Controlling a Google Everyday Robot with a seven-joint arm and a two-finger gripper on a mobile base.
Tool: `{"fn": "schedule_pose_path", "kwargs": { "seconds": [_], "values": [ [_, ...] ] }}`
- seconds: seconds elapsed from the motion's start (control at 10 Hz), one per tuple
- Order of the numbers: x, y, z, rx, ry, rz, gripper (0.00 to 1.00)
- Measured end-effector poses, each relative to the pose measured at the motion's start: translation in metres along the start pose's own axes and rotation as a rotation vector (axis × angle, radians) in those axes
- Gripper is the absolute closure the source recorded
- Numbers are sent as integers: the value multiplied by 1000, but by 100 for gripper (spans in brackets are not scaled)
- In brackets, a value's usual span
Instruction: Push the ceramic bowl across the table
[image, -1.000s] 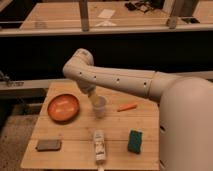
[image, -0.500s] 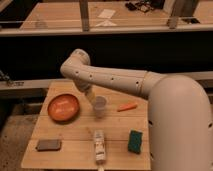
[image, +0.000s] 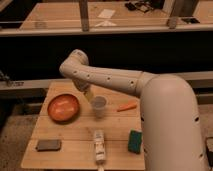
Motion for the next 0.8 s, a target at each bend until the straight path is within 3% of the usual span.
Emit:
{"fn": "schedule_pose_path", "kwargs": {
  "seconds": [0.4,0.6,0.8],
  "values": [
    [-8,-15,14,3,-8,-22,26],
    [-11,-21,21,3,-12,-34,33],
    [-15,-25,30,4,-23,-42,33]
  ]
}}
